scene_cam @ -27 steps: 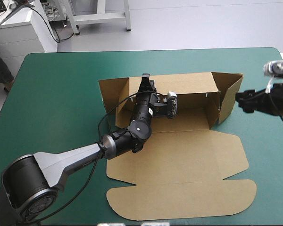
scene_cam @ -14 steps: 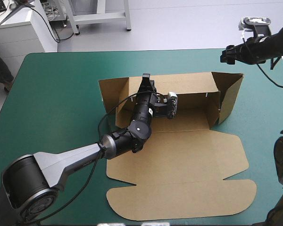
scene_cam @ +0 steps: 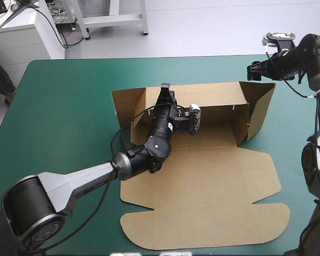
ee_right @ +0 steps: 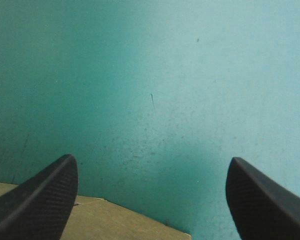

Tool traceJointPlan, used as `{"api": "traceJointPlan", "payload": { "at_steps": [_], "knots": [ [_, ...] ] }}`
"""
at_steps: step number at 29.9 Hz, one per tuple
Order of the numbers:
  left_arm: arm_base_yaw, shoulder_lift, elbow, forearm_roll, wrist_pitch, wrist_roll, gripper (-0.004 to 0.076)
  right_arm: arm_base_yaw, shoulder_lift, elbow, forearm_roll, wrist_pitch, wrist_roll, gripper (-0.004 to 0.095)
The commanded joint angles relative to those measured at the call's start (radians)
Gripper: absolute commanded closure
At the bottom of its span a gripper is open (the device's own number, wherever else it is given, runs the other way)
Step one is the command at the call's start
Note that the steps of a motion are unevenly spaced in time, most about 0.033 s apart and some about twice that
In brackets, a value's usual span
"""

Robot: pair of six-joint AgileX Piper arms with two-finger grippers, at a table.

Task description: Fold the box

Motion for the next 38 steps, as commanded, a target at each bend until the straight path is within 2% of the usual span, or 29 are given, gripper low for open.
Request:
{"api": "traceJointPlan", "payload": {
  "at_steps": [1, 6, 9, 17, 23, 27, 33, 38],
  "knots": [
    [-0.004, -0.03, -0.013, -0.018, -0.011, 0.001, 0.0732, -0.001, -0.048, -0.03, -0.002, -0.006, -0.003, 0.017],
    [-0.004, -0.03, -0.013, -0.018, -0.009, -0.003, 0.0732, -0.003, -0.048, -0.025, -0.041, 0.055, -0.015, 0.017],
    [-0.004, -0.03, -0.013, -0.018, -0.009, -0.003, 0.0732, -0.014, -0.049, -0.016, -0.016, 0.079, -0.015, 0.017],
    [-0.004, -0.03, -0.013, -0.019, -0.001, -0.003, 0.0732, -0.024, -0.126, 0.128, 0.0, 0.083, -0.089, 0.017],
    [-0.004, -0.03, -0.013, -0.019, -0.001, -0.003, 0.0732, -0.053, -0.222, 0.275, 0.16, 0.037, -0.183, 0.017],
    [-0.004, -0.03, -0.013, -0.019, 0.001, -0.003, 0.0732, -0.1, -0.291, 0.396, 0.209, -0.001, -0.249, 0.017],
    [-0.004, -0.03, -0.013, -0.019, 0.001, -0.003, 0.0732, -0.163, -0.378, 0.605, 0.379, -0.067, -0.484, 0.017],
    [-0.004, -0.03, -0.013, -0.019, -0.001, -0.003, 0.0732, -0.164, -0.391, 0.708, 0.437, -0.086, -0.646, 0.017]
  ]
}}
